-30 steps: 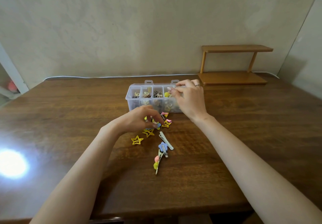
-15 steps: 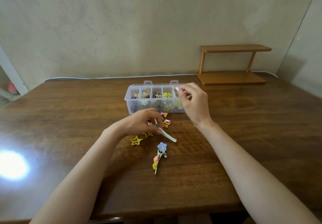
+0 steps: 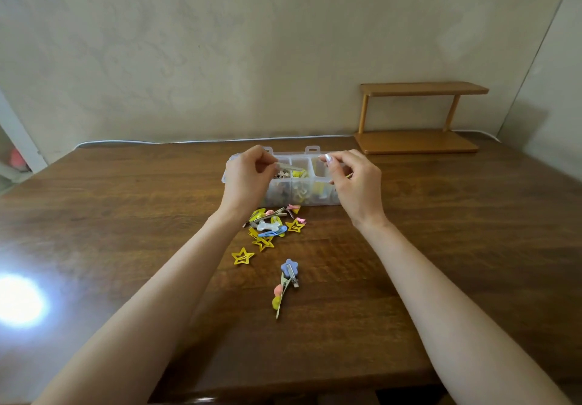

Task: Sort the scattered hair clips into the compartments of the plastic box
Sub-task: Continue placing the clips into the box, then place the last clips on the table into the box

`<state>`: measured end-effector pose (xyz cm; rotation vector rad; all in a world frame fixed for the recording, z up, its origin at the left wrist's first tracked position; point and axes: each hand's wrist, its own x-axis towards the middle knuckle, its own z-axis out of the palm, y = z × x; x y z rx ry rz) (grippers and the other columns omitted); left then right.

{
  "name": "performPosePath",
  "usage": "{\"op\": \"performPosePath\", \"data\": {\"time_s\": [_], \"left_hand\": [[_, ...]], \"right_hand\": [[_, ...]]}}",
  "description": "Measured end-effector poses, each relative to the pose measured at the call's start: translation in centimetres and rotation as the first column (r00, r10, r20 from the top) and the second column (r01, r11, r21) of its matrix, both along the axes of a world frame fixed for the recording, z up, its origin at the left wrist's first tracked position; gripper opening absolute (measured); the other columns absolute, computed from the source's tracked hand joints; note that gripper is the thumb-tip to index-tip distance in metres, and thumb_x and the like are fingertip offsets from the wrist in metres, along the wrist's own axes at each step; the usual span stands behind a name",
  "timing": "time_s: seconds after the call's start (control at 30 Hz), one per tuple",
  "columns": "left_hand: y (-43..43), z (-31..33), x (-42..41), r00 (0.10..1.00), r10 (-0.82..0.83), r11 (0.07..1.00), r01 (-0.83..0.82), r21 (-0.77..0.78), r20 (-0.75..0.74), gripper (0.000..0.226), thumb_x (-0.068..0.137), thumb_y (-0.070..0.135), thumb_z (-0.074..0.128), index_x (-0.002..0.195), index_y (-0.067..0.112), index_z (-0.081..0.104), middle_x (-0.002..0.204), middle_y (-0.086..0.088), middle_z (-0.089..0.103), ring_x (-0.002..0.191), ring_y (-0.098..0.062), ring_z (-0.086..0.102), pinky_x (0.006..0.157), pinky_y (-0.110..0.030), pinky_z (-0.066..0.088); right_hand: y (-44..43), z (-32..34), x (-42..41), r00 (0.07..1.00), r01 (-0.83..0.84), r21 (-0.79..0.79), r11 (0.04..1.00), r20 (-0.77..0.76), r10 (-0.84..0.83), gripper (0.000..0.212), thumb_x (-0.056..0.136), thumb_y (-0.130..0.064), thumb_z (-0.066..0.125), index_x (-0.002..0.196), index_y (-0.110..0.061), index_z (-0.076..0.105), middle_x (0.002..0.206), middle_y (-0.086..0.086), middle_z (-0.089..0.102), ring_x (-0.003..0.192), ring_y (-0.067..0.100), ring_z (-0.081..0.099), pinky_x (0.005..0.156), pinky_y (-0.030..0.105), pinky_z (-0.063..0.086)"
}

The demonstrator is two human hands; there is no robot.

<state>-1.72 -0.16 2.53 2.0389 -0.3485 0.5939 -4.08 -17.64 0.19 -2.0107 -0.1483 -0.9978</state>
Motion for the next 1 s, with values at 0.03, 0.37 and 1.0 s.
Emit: {"op": "performPosePath", "data": {"time_s": [0.03,0.37,1.0], "left_hand": [[-0.5,0.2,0.3,0.999,0.030,0.999,-0.031,0.026,0.034,0.002,0.083,0.007,0.064,0.082,0.008,0.066,0.080,-0.003,0.068,0.075,-0.013,0.061,0.067,-0.010,0.045],[-3.9,-0.6,2.8,0.989,0.084,0.925,-0.122,0.359,0.120,0.010,0.082,0.016,0.066,0.087,0.007,0.069,0.096,-0.007,0.068,0.094,-0.026,0.057,0.074,-0.036,0.045],[-0.3,-1.1,1.7,0.975,-0.192,0.875,0.117,0.470,0.114,0.031,0.096,0.031,0.046,0.121,0.014,0.051,0.122,0.002,0.058,0.116,-0.020,0.043,0.093,-0.032,0.031]], "right_hand": [[0.0,0.0,0.0,1.000,0.003,-0.002,1.000,0.000,-0.003,0.020,0.093,-0.019,0.055,0.097,-0.008,0.071,0.093,0.005,0.067,0.083,0.015,0.060,0.069,0.029,0.052],[0.1,0.0,-0.1,1.000,-0.001,-0.016,1.000,0.015,0.001,0.021,0.093,-0.019,0.054,0.094,-0.007,0.072,0.092,0.004,0.067,0.080,0.013,0.060,0.064,0.022,0.048],[0.4,-0.1,-0.3,0.992,-0.119,-0.050,0.992,-0.046,0.116,0.014,0.090,-0.017,0.059,0.093,-0.012,0.072,0.083,-0.004,0.069,0.073,0.008,0.062,0.063,0.023,0.050]]}}
